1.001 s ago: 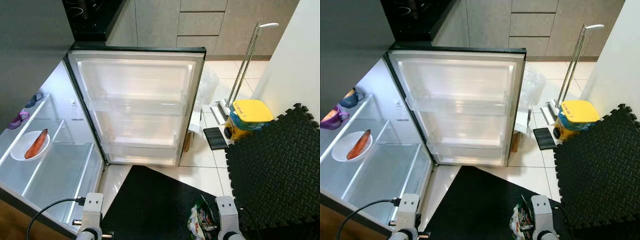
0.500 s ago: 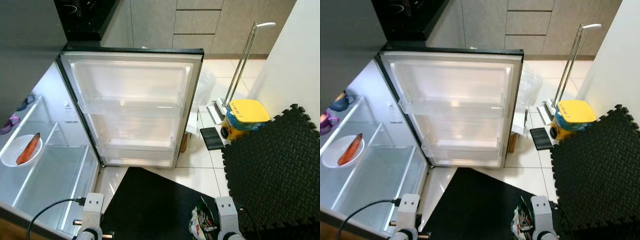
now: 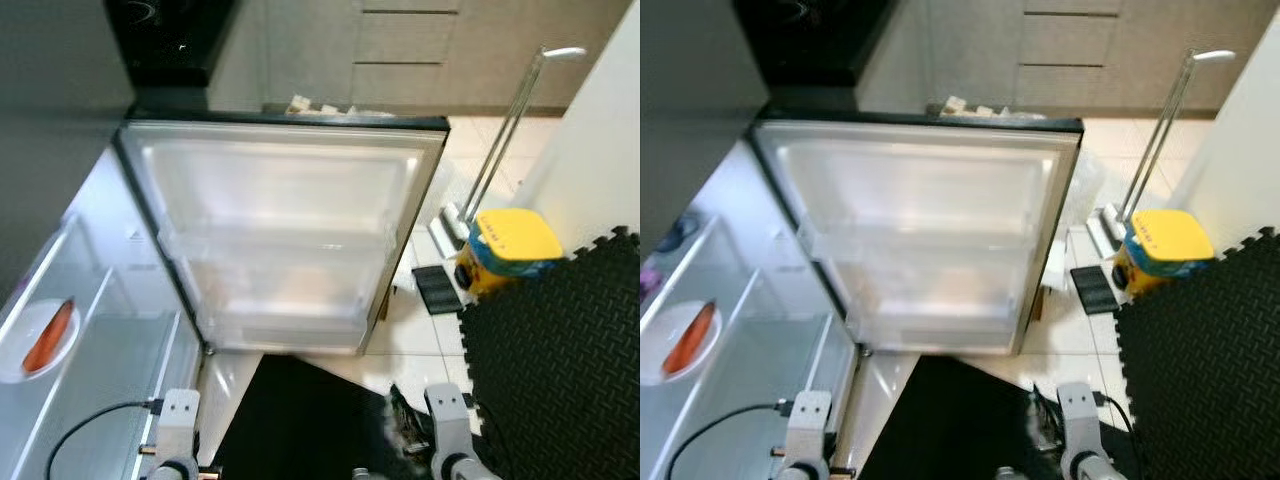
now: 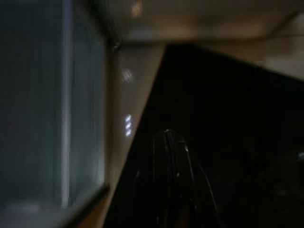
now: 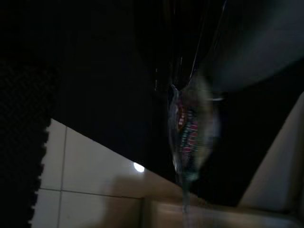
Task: Restocking fridge
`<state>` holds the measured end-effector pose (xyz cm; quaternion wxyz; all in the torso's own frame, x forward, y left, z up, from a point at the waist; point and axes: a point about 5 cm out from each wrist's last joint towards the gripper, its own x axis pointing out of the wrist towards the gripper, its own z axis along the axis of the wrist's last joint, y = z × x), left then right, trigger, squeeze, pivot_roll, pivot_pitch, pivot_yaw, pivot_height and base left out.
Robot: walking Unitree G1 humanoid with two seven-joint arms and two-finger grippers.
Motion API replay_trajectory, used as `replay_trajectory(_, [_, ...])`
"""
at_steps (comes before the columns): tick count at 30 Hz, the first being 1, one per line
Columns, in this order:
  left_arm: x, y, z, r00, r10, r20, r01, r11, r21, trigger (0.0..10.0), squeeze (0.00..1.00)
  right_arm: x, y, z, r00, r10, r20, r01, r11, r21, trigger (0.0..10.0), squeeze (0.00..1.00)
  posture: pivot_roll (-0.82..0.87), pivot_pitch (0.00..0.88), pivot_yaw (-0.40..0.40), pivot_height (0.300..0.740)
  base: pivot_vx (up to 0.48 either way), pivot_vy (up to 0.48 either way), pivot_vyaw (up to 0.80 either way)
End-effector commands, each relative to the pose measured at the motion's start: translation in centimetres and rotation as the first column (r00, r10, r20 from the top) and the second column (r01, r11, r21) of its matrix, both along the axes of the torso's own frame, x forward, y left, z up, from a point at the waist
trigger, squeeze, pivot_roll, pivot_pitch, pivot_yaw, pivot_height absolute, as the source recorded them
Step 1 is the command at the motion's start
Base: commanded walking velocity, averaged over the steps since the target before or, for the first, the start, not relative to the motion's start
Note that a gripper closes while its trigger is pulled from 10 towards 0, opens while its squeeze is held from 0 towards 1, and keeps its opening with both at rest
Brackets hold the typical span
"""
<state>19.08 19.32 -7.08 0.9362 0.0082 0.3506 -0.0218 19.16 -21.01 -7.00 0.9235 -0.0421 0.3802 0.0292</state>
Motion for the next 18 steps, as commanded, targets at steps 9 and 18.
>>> replay_trajectory(9, [-0.7, -0.1, -0.3, 1.000, -0.011, -0.005, 0.011, 1.000, 0.015, 10.0, 0.00, 0.0, 0.3, 0.0, 1.000, 0.006, 0.007, -0.006, 1.000, 0.003, 10.0, 0.00, -0.16, 0.089, 0.016, 0.740, 0.197, 0.000, 0.00])
replay_trajectory(18, [-0.5, -0.7, -0.2, 1.000, -0.027, 0.004, 0.027, 1.000, 0.015, 10.0, 0.00, -0.1, 0.4, -0.1, 1.000, 0.011, 0.007, -0.011, 1.000, 0.003, 10.0, 0.00, -0.16, 0.088, 0.017, 0.740, 0.000, 0.000, 0.00])
